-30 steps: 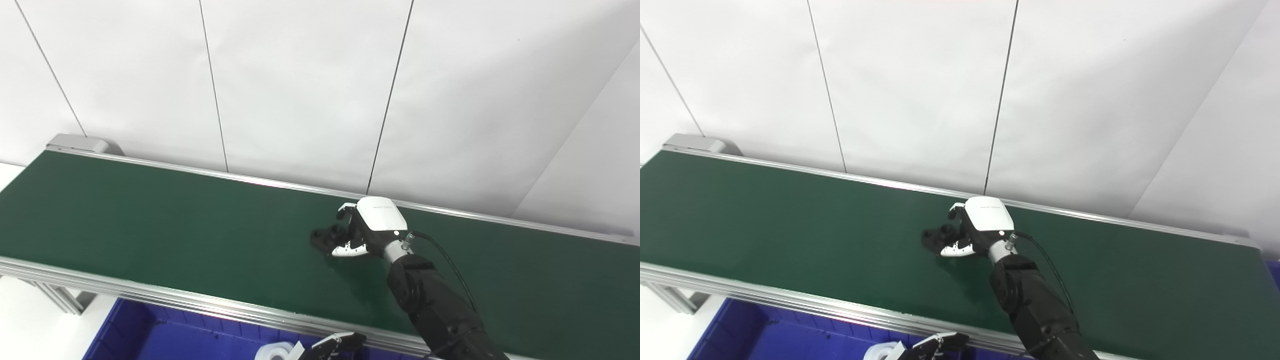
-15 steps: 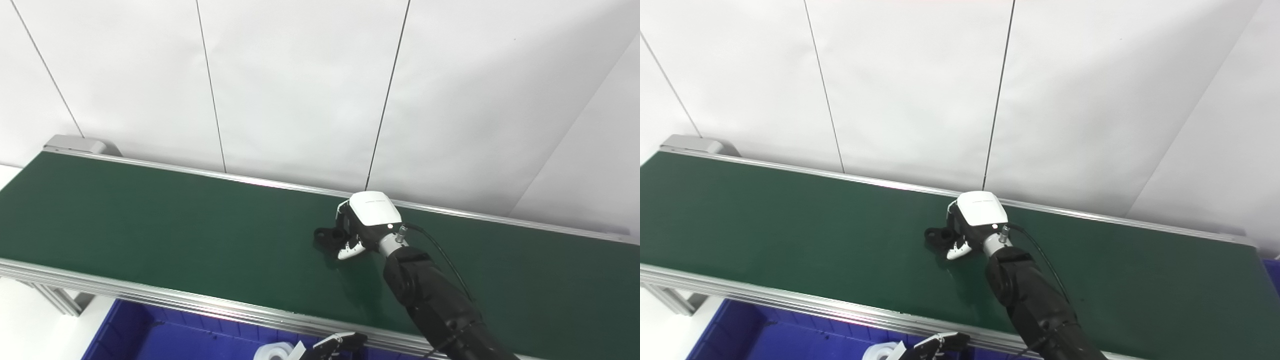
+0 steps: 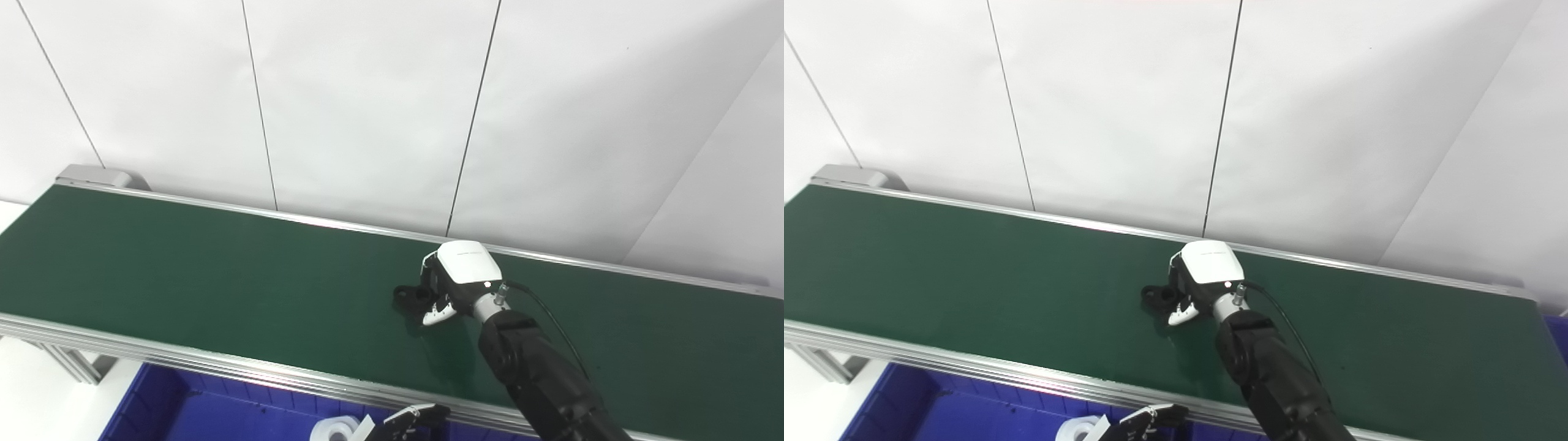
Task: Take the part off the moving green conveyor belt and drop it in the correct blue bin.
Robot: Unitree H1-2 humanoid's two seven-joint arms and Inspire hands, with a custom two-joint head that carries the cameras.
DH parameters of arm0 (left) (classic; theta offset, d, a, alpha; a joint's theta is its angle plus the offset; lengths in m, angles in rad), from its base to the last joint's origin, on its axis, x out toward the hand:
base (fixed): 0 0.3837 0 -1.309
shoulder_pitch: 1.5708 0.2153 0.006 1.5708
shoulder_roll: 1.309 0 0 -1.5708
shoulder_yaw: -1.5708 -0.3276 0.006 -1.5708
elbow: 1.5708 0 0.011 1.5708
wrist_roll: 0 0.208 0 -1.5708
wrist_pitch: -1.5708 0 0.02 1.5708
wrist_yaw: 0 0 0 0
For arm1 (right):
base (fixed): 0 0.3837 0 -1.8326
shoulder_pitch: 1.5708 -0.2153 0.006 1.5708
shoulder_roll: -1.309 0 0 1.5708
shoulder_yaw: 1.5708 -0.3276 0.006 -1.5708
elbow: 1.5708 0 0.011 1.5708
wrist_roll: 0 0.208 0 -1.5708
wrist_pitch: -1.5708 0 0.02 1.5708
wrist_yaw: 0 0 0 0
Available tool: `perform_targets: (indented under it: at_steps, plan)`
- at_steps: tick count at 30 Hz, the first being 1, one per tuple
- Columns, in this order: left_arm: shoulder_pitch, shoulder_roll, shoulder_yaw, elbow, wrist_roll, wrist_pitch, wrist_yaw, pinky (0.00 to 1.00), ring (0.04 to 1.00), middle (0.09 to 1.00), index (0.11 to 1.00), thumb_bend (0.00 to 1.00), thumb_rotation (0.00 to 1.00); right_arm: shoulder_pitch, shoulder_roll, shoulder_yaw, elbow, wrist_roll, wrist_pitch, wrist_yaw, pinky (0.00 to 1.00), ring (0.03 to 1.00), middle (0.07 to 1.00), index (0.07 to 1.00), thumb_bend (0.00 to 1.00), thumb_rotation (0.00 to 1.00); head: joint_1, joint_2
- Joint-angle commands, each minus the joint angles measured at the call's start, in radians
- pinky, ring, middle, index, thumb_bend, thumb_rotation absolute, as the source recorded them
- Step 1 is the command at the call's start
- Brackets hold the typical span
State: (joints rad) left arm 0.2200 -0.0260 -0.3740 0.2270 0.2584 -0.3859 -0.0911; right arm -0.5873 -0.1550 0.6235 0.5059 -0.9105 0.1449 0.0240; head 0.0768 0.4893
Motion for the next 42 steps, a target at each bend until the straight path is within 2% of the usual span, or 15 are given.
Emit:
perform_targets:
  at_steps: [1,7,13,16,20,25,28,30,36,39,42]
  plan:
    - [0.0,-0.008,-0.002,-0.033,-0.015,-0.012,-0.002,0.76,0.832,0.832,0.805,0.59,0.8,0.009,-0.008,-0.008,-0.063,0.007,0.01,0.028,0.19,0.245,0.319,0.48,0.51,0.15,-0.007,0.004]
    - [0.001,0.009,0.002,-0.049,-0.035,-0.013,-0.017,0.78,0.841,0.838,0.816,0.57,0.82,0.024,-0.007,-0.038,-0.211,-0.006,0.053,0.092,0.24,0.301,0.391,0.493,0.5,0.16,-0.062,0.019]
    - [0.003,0.025,0.01,-0.064,-0.07,-0.018,-0.042,0.81,0.861,0.855,0.835,0.61,0.89,0.041,0.001,-0.065,-0.345,-0.022,0.083,0.145,0.21,0.278,0.371,0.493,0.5,0.16,-0.12,0.042]
    - [0.009,0.037,0.015,-0.091,-0.091,0.004,-0.062,0.84,0.875,0.87,0.848,0.59,0.92,0.06,-0.002,-0.077,-0.429,-0.037,0.103,0.185,0.22,0.28,0.372,0.493,0.5,0.16,-0.167,0.063]
    - [0.015,0.049,0.019,-0.115,-0.121,0.019,-0.084,0.81,0.872,0.876,0.854,0.59,0.94,0.088,-0.013,-0.084,-0.506,-0.067,0.117,0.222,0.21,0.269,0.362,0.491,0.5,0.16,-0.205,0.074]
    - [0.03,0.065,0.024,-0.164,-0.14,0.057,-0.103,0.8,0.886,0.896,0.877,0.59,0.98,0.139,-0.032,-0.097,-0.614,-0.11,0.13,0.29,0.18,0.243,0.329,0.487,0.5,0.16,-0.258,0.112]
    - [0.04,0.072,0.031,-0.187,-0.165,0.07,-0.114,0.83,0.895,0.897,0.881,0.61,0.98,0.172,-0.05,-0.105,-0.67,-0.135,0.126,0.323,0.18,0.24,0.321,0.486,0.5,0.16,-0.278,0.129]
    - [0.048,0.082,0.035,-0.214,-0.18,0.082,-0.121,0.83,0.901,0.902,0.885,0.6,0.98,0.21,-0.073,-0.113,-0.717,-0.147,0.113,0.337,0.17,0.235,0.323,0.488,0.5,0.16,-0.32,0.162]
    - [0.064,0.115,0.058,-0.295,-0.226,0.14,-0.143,0.88,0.91,0.899,0.894,0.58,0.98,0.315,-0.14,-0.156,-0.839,-0.161,0.1,0.392,0.16,0.224,0.306,0.485,0.5,0.16,-0.405,0.218]
    - [0.066,0.132,0.072,-0.333,-0.24,0.174,-0.149,0.87,0.903,0.89,0.894,0.57,0.98,0.367,-0.177,-0.18,-0.889,-0.172,0.087,0.414,0.19,0.257,0.358,0.49,0.5,0.16,-0.442,0.237]
    - [0.065,0.148,0.085,-0.363,-0.257,0.201,-0.157,0.85,0.895,0.884,0.896,0.57,0.98,0.423,-0.208,-0.202,-0.943,-0.171,0.087,0.454,0.19,0.259,0.355,0.49,0.5,0.16,-0.476,0.257]
